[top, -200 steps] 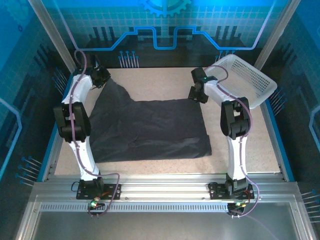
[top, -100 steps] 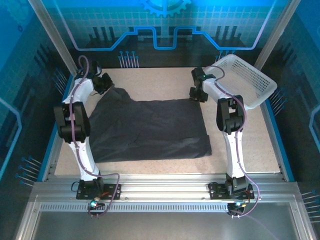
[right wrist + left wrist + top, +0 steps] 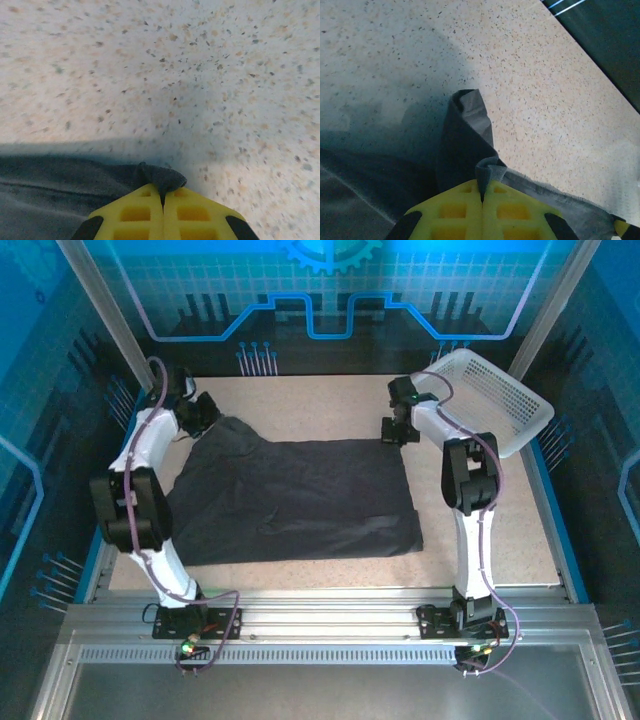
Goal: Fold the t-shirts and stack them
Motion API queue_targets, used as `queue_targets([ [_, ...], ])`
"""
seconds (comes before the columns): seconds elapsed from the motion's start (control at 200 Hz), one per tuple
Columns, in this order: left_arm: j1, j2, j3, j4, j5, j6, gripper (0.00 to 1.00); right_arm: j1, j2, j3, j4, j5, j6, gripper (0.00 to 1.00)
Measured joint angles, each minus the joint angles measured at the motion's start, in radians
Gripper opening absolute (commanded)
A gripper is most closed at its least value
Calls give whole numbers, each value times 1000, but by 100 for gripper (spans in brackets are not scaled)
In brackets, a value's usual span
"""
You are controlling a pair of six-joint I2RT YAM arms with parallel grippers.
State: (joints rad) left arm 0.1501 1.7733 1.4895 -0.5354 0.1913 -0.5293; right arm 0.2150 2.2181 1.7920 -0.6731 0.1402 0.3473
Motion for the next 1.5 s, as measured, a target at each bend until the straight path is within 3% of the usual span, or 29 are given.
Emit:
queue_targets([
  [0.175, 0, -222, -188, -10, -48, -29, 0, 7, -190, -161, 93, -17, -2, 0],
  [0.37, 0, -478, -386, -75, -183, -85, 0, 23, -393, -408, 163, -9, 82, 0],
  [0.685, 3, -837, -642, -275, -396, -222, 0, 27, -563, -733, 167, -7, 206, 0],
  [1.251, 18, -965, -740, -406, -454, -305, 0, 26, -720, -859, 138, 16, 252, 0],
  [1.341, 18, -986, -785, -422, -449, -336, 0, 26, -721, -885, 118, 21, 273, 12],
  [1.416, 18, -1000, -823, -437, -436, -368, 1, 18, -723, -905, 100, 21, 304, 35],
  [1.501, 18, -1008, -846, -457, -421, -398, 24, -2, -735, -928, 71, 34, 318, 45],
])
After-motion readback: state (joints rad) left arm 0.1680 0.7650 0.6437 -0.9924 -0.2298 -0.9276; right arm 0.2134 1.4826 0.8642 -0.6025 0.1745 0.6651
